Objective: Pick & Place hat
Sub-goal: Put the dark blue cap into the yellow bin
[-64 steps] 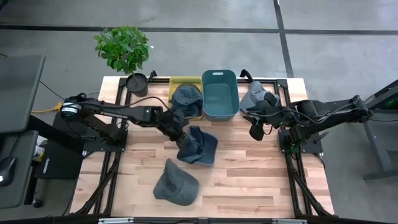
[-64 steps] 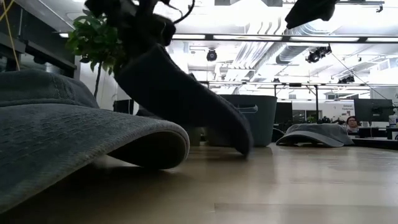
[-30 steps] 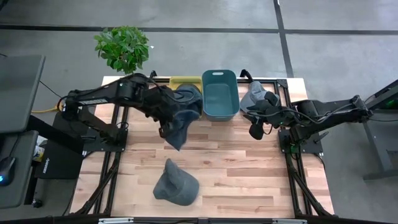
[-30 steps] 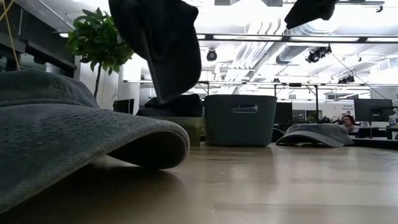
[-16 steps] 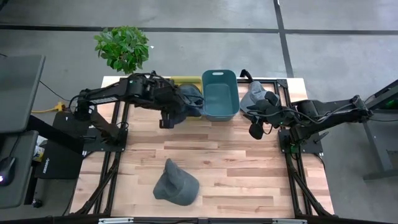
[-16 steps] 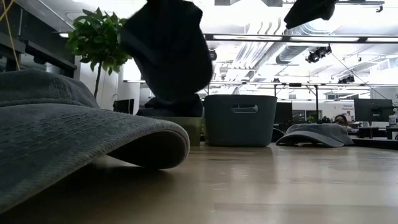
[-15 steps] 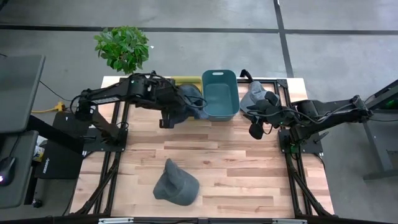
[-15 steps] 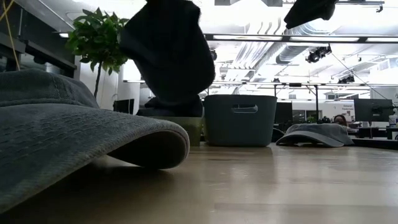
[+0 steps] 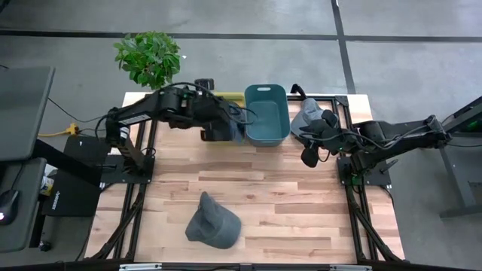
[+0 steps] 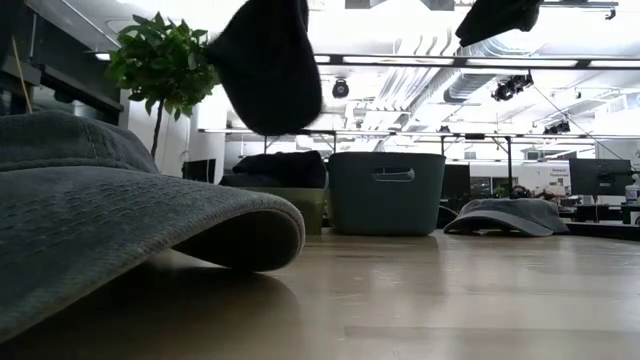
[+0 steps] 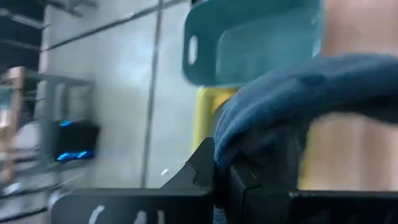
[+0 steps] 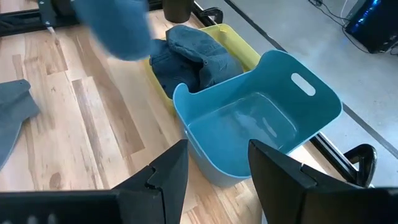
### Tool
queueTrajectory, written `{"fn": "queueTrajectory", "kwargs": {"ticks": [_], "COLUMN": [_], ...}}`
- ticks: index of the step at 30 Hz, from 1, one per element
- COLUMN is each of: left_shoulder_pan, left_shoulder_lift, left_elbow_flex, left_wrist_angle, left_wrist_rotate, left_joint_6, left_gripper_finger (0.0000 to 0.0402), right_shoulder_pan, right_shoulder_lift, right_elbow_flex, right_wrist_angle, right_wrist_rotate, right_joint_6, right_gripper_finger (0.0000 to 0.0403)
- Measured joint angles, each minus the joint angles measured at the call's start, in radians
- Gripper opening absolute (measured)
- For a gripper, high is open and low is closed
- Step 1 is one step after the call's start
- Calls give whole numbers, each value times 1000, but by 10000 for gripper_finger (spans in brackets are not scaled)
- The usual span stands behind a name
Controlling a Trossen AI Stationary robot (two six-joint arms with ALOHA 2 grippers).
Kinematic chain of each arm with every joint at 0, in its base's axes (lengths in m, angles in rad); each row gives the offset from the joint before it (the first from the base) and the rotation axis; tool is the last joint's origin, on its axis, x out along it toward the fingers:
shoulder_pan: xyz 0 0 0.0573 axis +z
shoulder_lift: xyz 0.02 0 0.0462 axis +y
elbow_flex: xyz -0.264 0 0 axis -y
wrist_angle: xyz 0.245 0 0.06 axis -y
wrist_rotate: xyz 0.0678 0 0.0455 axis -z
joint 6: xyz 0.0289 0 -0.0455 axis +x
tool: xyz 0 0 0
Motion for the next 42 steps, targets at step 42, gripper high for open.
{"fn": "queueTrajectory", "kwargs": {"ticks": [42], "left_shoulder_pan": [420], "left_shoulder_lift": [144], "left_elbow_flex": [-13], "left_wrist_angle": [232], "left_wrist_rotate": [-77], "left_joint_6": [340], "left_gripper_finger": [0], "right_shoulder_pan": [0], "right_shoulder_lift": [0], "right_elbow_flex": [0], "right_wrist_angle": [-9], "right_wrist_rotate": [-35], "right_joint_6": [16], "right_gripper_finger": [162]}}
